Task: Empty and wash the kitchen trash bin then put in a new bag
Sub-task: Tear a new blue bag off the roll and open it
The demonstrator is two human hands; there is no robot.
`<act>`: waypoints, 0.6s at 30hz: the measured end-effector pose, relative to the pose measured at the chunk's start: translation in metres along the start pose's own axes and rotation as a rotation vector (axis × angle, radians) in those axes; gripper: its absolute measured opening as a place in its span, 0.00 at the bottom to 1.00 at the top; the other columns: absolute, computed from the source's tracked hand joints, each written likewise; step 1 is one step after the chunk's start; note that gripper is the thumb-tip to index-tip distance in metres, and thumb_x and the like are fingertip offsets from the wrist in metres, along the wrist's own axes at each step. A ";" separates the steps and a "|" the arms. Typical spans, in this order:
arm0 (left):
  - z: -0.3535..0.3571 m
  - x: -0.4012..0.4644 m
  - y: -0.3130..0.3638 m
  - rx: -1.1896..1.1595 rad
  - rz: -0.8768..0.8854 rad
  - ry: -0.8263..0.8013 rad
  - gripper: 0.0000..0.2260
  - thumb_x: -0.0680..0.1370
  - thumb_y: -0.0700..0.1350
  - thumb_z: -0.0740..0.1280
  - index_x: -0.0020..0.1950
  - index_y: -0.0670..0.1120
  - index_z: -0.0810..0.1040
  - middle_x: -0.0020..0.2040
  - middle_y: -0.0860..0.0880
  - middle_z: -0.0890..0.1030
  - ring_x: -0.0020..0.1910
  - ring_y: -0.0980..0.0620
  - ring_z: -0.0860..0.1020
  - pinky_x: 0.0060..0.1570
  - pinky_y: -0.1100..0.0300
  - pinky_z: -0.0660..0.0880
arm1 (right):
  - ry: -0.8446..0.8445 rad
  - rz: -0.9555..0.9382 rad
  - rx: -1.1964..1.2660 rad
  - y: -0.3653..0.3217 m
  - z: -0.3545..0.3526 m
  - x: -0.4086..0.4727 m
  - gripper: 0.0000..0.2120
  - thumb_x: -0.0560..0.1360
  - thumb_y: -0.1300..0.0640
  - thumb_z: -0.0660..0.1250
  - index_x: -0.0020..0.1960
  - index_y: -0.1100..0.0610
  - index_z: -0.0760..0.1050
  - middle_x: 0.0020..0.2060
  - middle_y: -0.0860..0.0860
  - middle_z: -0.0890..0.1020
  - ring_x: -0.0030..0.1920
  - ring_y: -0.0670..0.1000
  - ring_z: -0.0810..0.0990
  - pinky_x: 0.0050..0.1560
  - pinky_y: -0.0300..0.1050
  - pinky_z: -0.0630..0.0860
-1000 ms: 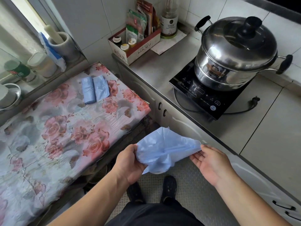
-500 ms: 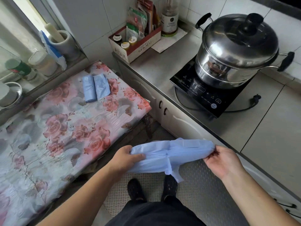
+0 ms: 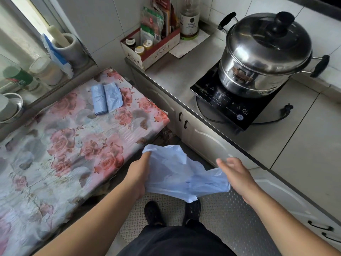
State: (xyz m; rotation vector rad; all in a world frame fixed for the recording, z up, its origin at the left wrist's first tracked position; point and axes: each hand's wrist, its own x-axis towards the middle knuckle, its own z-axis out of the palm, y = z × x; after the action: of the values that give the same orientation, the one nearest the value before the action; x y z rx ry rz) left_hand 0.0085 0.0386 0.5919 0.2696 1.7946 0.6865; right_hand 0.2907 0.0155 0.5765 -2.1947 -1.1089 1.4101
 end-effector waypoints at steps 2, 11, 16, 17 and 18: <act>0.009 -0.008 0.001 0.127 0.072 -0.074 0.18 0.77 0.62 0.66 0.40 0.48 0.79 0.42 0.48 0.84 0.39 0.50 0.82 0.34 0.59 0.76 | -0.072 -0.176 -0.289 -0.011 0.006 -0.003 0.46 0.71 0.32 0.68 0.78 0.54 0.57 0.77 0.52 0.63 0.73 0.52 0.66 0.69 0.50 0.68; 0.017 -0.029 0.003 0.454 0.095 -0.300 0.33 0.59 0.77 0.66 0.43 0.48 0.75 0.37 0.45 0.71 0.37 0.48 0.70 0.37 0.54 0.67 | 0.010 -0.374 -0.455 -0.036 0.069 -0.010 0.25 0.75 0.53 0.68 0.68 0.53 0.63 0.59 0.52 0.79 0.56 0.58 0.79 0.46 0.47 0.75; -0.007 -0.004 -0.005 0.838 0.354 -0.161 0.19 0.67 0.57 0.77 0.38 0.45 0.75 0.30 0.51 0.69 0.23 0.58 0.66 0.23 0.64 0.62 | 0.131 -0.236 -0.378 -0.027 0.048 0.002 0.10 0.72 0.68 0.58 0.46 0.53 0.71 0.38 0.50 0.79 0.40 0.58 0.78 0.40 0.52 0.78; -0.010 -0.001 -0.006 0.971 0.410 -0.122 0.16 0.69 0.54 0.77 0.39 0.43 0.76 0.31 0.51 0.71 0.26 0.57 0.68 0.26 0.62 0.64 | 0.155 -0.231 -0.364 -0.025 0.045 0.004 0.10 0.72 0.68 0.58 0.44 0.54 0.71 0.36 0.50 0.79 0.39 0.58 0.78 0.40 0.52 0.77; -0.012 0.001 -0.008 1.095 0.464 -0.086 0.13 0.70 0.51 0.75 0.42 0.42 0.77 0.33 0.51 0.73 0.29 0.55 0.70 0.30 0.59 0.67 | 0.169 -0.230 -0.337 -0.023 0.042 0.005 0.10 0.72 0.69 0.58 0.43 0.55 0.71 0.36 0.51 0.79 0.39 0.58 0.77 0.39 0.52 0.76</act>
State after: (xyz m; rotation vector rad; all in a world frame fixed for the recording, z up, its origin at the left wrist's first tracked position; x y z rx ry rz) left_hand -0.0021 0.0291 0.5889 1.4450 1.8783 -0.0844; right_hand 0.2452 0.0284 0.5674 -2.2613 -1.5687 0.9802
